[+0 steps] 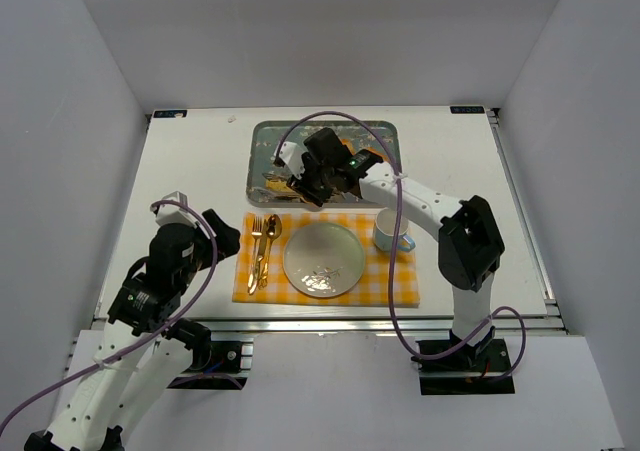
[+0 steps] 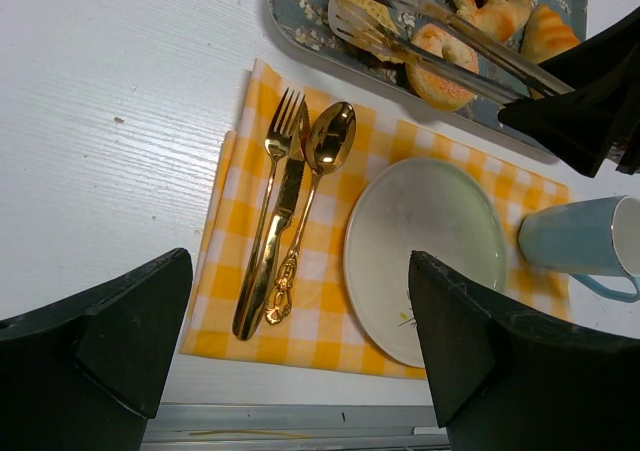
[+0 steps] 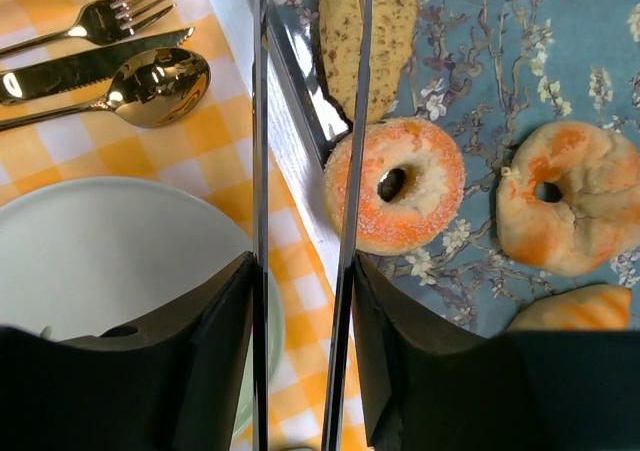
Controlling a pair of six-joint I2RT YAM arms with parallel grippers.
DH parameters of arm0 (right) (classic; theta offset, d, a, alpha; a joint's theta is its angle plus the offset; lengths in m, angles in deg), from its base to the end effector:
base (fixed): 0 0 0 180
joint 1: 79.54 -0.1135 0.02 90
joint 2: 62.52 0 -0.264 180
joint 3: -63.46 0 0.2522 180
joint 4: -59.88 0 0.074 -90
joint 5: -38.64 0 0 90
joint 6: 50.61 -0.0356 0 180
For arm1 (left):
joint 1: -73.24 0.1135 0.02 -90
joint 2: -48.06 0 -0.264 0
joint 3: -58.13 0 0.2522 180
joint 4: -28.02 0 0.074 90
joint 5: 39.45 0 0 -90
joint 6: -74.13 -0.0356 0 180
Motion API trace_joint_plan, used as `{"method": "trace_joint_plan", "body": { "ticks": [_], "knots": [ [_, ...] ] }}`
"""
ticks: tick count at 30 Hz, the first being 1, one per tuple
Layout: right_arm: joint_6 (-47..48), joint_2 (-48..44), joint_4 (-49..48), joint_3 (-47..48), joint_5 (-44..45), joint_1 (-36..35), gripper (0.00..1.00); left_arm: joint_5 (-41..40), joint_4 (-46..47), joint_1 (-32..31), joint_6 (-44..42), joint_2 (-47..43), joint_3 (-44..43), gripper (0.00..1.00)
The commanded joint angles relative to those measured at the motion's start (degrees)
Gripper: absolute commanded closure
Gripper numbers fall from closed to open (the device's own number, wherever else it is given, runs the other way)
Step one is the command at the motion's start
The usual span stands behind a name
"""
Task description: Place the bread
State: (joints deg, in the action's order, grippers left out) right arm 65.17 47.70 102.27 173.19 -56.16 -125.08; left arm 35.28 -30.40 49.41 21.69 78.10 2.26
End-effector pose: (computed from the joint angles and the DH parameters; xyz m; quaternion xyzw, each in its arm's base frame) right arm 0.3086 0.3187 0.2846 -0.5475 0.7344 0.1063 0.3868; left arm 0.1042 -0.0358 0.2972 -0.1673 0.8555 -0.1428 0.4688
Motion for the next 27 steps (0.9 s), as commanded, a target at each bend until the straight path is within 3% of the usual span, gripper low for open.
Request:
{"method": "trace_joint_plan", "body": {
  "ticks": [1, 16, 19, 23, 27],
  "knots": [
    [-1.1, 0.1, -3.0, -0.8, 3.6, -0.3, 0.53, -0.7, -0.5, 0.1, 0.5, -0.8, -0.1, 0.02],
    [-0.3, 2.5, -4.2, -2.1, 9.8, -2.1, 0.56, -1.4, -1.1, 0.1, 0.6, -1.8, 0.0, 0.02],
    [0.1, 2.2, -4.4, -2.7, 10.2, -2.1, 0.62, -1.3, -1.0, 0.1, 0.6, -2.0, 0.1, 0.02],
    [0.5, 1.1, -4.9, -3.0, 9.5, -2.1, 0.83, -1.3, -0.9, 0.1, 0.6, -2.0, 0.1, 0.02],
    [0.8, -4.6, -5.7, -3.7, 6.3, -1.4, 0.90, -1.6, -0.9, 0.1, 0.4, -1.6, -0.6, 0.02]
  ]
}}
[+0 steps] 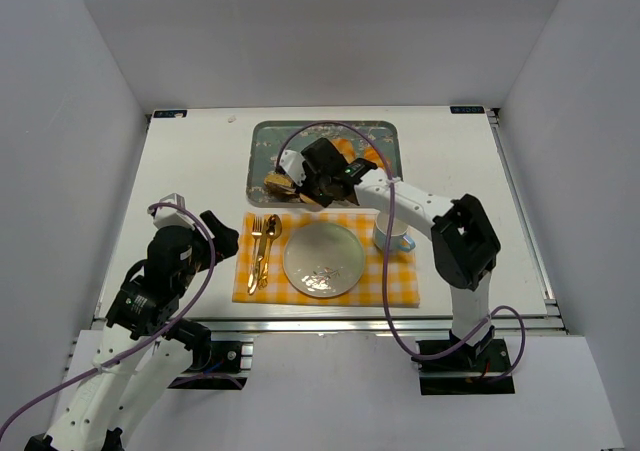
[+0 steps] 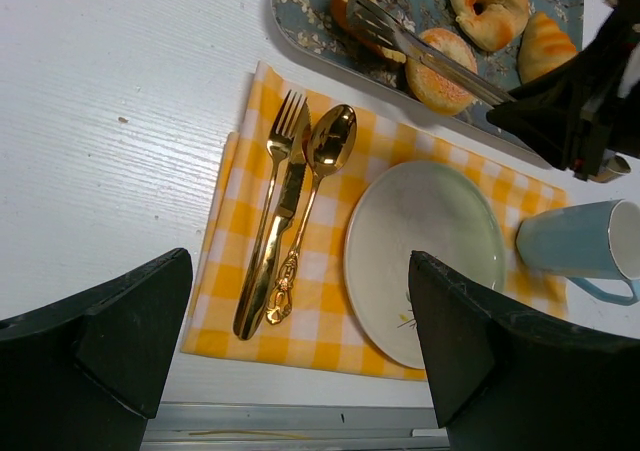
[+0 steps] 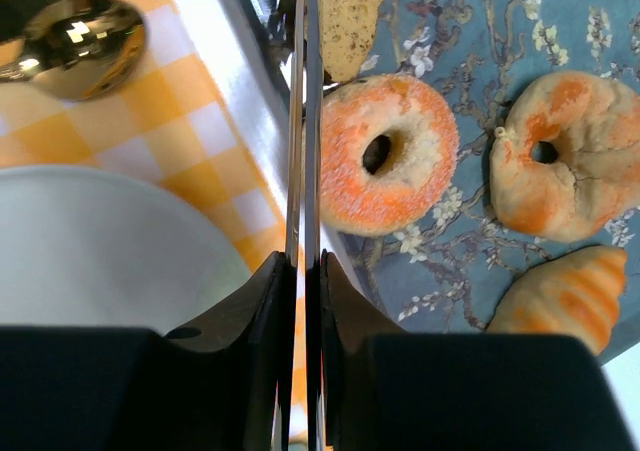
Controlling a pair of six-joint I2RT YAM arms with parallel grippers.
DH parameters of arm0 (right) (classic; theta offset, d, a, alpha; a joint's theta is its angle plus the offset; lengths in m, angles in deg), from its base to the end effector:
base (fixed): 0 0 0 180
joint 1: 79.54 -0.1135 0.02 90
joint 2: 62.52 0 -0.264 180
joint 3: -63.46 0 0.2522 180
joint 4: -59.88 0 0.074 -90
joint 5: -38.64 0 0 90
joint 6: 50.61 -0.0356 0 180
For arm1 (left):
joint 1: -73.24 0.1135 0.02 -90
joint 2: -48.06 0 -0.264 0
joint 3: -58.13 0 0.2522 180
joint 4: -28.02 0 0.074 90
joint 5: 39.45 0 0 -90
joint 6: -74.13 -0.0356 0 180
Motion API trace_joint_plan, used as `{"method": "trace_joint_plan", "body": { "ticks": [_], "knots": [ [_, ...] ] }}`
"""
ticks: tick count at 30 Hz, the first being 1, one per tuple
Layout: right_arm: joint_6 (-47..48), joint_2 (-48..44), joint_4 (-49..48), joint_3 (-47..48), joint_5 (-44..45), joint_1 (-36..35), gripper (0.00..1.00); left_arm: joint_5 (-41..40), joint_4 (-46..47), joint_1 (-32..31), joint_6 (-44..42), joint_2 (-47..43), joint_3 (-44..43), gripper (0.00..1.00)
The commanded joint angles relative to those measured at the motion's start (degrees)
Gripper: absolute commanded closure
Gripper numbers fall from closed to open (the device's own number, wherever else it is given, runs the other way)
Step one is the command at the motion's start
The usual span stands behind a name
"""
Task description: Place the bread
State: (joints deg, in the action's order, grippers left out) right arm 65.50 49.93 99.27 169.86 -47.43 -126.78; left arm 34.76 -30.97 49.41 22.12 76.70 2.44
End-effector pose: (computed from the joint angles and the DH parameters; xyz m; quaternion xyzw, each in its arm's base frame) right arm 0.3063 0.3276 0.2529 -0.5419 0.7495 0.0383 0.3783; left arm 0.0998 -0.0335 0.2975 -0.1729 0.8513 -0.1439 0.4741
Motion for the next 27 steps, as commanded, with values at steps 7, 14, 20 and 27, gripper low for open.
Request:
{"method": "trace_joint_plan", "body": {
  "ticks": [7, 14, 20, 27],
  "knots": [
    [3.6, -21.8, -1.9, -10.4, -13.6, 0.6, 0.90, -1.2, 0.1, 0.1, -0.3, 0.1, -1.3, 0.02],
    [9.3, -36.0, 6.6, -25.5, -17.6, 0.7, 0.93, -0.9, 1.0, 0.1, -0.5, 0.7, -1.2, 0.02],
    [12.5, -43.4, 9.9, -34.6, -16.0, 0.8, 0.90, -0.1, 3.0, 0.1, -0.9, 3.0, -1.7, 0.02],
    [12.6, -43.9, 8.8, -36.5, -16.0, 1.0, 0.59, 0.7, 4.8, 0.1, -1.0, 4.9, -2.1, 0.02]
  ]
}}
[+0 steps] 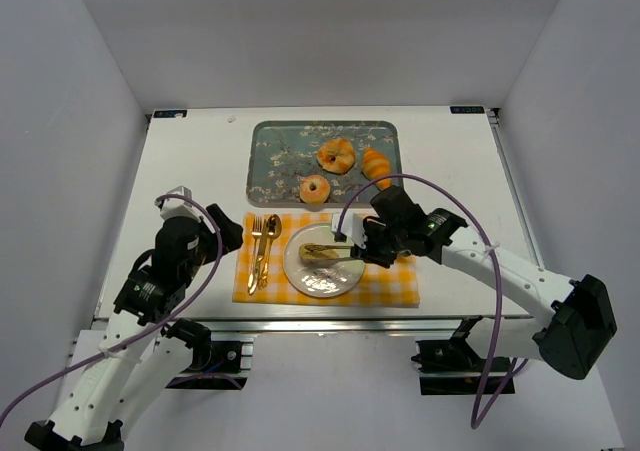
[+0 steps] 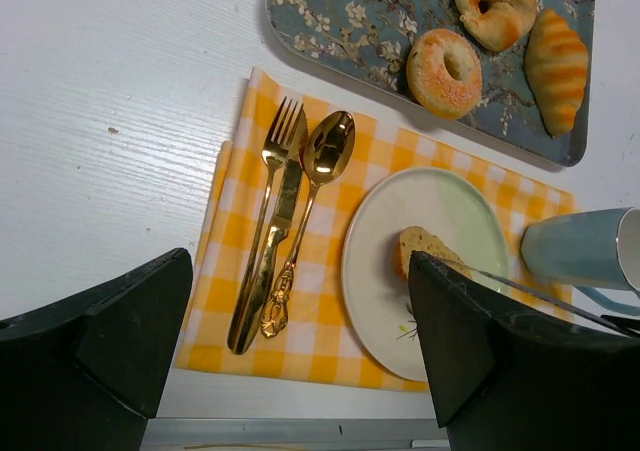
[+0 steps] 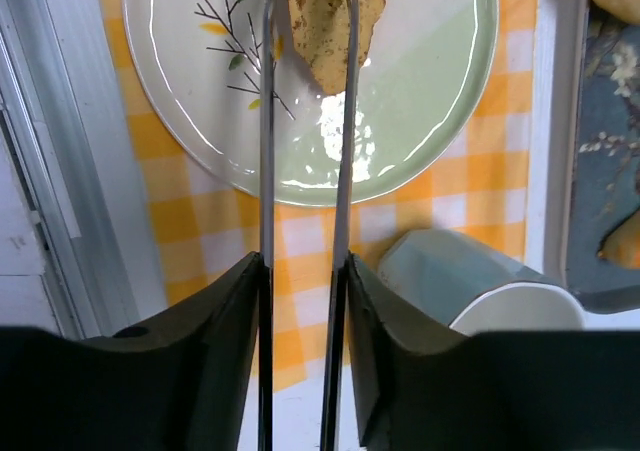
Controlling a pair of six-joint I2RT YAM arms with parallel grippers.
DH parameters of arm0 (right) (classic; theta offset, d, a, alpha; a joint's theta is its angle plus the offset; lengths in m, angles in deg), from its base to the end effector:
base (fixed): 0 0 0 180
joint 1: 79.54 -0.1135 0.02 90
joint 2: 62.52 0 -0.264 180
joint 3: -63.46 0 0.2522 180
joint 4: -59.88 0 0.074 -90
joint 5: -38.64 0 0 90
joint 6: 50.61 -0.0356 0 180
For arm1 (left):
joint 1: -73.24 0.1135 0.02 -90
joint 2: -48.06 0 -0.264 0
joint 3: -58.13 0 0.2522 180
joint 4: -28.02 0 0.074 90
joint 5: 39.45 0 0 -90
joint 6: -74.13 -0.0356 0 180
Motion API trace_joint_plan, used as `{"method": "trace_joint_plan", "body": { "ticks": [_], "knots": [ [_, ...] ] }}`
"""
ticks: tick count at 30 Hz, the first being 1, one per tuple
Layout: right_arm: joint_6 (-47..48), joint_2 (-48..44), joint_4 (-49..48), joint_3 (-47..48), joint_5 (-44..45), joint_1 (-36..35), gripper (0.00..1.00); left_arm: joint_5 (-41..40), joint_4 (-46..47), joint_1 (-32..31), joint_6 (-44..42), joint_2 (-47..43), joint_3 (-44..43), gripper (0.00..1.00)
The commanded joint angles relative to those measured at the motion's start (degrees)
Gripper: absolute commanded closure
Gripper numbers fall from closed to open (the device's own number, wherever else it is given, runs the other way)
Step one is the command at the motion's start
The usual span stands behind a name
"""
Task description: Place the bread
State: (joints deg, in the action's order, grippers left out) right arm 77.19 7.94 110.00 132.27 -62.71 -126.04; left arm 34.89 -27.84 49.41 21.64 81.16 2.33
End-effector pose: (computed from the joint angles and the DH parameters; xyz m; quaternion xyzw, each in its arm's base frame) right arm 0.1678 0.1870 0.2695 -0.6550 0.6753 0.1179 0.3178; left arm 0.1156 -0.0406 0.2958 -0.1681 0.8574 -0.1374 0.4667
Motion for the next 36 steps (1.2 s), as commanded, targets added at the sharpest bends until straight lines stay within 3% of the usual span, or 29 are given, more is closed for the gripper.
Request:
{"method": "trace_joint_plan", "body": {
  "ticks": [1, 4, 7, 14, 19, 29, 36],
  "knots": [
    [0.7, -2.1, -2.0, 1.6, -1.3, 0.4, 0.56, 0.5, 1.6, 0.1, -0.6, 0.6, -2.1, 0.02],
    [0.2, -2.3, -1.6, 3.7, -2.3, 1.0, 0.46, 0.5, 1.4, 0.1, -0.7, 0.9, -2.3, 0.02],
    [-0.4, -2.7, -1.7, 5.2, -3.4, 1.6, 0.44, 0.5, 1.5, 0.1, -0.5, 0.6, -2.0, 0.02],
    [-2.4, -0.1, -3.0, 9.9, -4.4, 4.3, 0.47, 0.5, 1.3, 0.1, -0.7, 0.6, -1.8, 0.02],
    [-1.9, 4.2, -9.1, 11.1, 1.6, 7.0, 0.50, 0.6, 1.8, 0.1, -0.7, 0.5, -1.5, 0.02],
    [5.5, 16.3, -14.9, 16.1, 5.3, 9.7, 0.54, 1.2, 2.6, 0.1, -0.4, 0.1, -0.7, 0.02],
    [7.3, 19.1, -15.4, 17.7, 6.4, 9.7, 0.53, 0.9, 2.0, 0.1, -0.1, -1.0, -0.3, 0.02]
  ]
}}
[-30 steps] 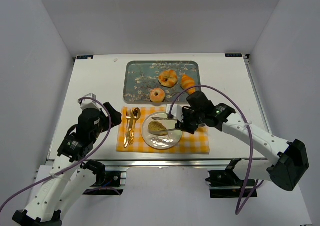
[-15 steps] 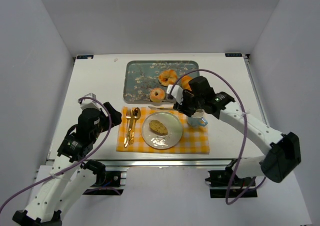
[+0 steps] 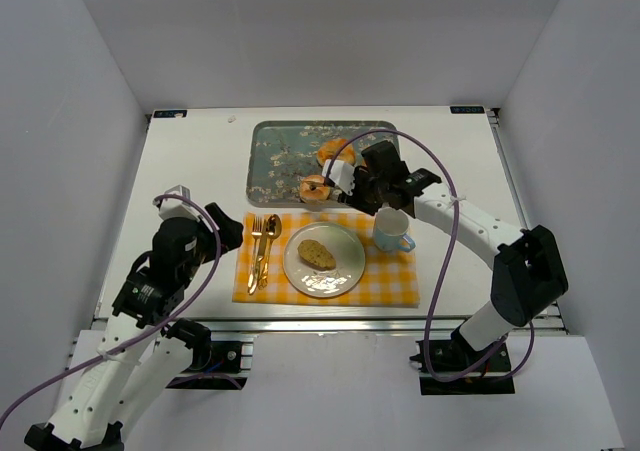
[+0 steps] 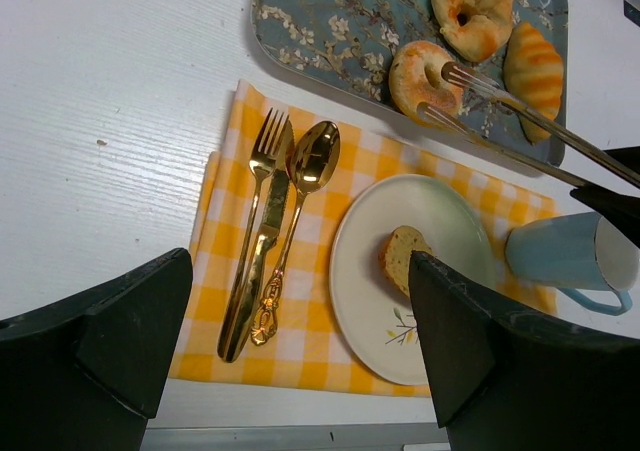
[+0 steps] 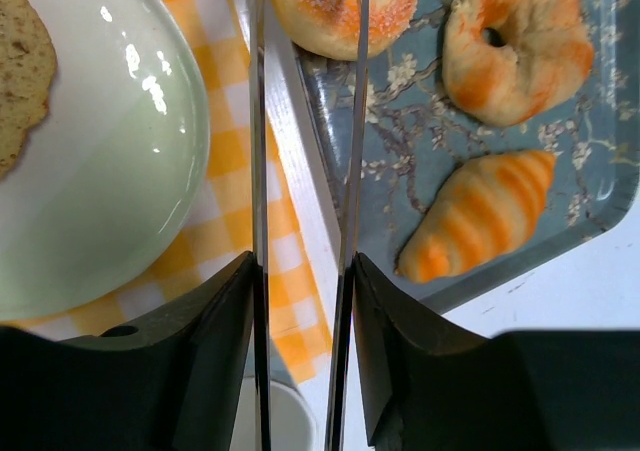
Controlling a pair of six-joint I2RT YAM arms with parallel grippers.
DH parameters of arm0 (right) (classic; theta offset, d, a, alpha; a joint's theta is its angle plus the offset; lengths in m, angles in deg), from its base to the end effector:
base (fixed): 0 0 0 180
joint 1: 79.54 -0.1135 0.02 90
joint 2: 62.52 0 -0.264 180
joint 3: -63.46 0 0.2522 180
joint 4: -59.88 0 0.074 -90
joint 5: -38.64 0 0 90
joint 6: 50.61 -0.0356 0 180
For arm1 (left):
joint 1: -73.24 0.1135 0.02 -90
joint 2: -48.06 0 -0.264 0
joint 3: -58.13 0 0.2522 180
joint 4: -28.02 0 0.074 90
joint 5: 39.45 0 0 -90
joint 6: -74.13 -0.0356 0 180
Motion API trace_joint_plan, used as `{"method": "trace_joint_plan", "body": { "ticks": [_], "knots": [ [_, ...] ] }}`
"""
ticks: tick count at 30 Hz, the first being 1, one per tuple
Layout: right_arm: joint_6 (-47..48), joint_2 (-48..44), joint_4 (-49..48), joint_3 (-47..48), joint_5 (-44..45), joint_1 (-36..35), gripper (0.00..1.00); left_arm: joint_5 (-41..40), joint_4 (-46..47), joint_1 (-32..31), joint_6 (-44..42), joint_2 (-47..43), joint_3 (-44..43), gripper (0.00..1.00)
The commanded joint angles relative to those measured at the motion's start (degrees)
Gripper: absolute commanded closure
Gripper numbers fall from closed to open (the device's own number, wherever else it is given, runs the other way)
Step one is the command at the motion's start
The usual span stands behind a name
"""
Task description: Place the bread
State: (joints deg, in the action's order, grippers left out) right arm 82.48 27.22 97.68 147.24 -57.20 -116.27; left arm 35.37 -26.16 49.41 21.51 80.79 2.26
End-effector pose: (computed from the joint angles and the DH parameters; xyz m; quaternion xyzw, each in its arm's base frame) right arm 0.2773 0.2114 0.2756 -0.6046 0.6917 0.0250 0.3941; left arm 0.1160 -0.0410 0.2995 -0.1663 0.8492 -0.1494 0.4784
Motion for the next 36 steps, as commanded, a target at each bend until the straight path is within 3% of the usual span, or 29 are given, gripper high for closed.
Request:
{"method": "trace_joint_plan", "body": {
  "ticks": [1, 27, 36],
  "knots": [
    [2.2, -0.3, -3.3, 2.8, 1.0, -0.1, 0.52, 0.3, 0.3, 0.1, 0.1, -0.7, -0.4, 0.02],
    [8.1, 5.3, 4.4, 7.2, 2.6, 0.0, 0.56, 0.6, 0.6, 0.1, 0.0, -0.8, 0.0, 0.02],
    [5.7, 4.5, 5.5, 8.8, 0.8, 0.4, 0.93, 0.5, 0.6, 0.1, -0.2, -0.5, -0.5, 0.02]
  ]
}}
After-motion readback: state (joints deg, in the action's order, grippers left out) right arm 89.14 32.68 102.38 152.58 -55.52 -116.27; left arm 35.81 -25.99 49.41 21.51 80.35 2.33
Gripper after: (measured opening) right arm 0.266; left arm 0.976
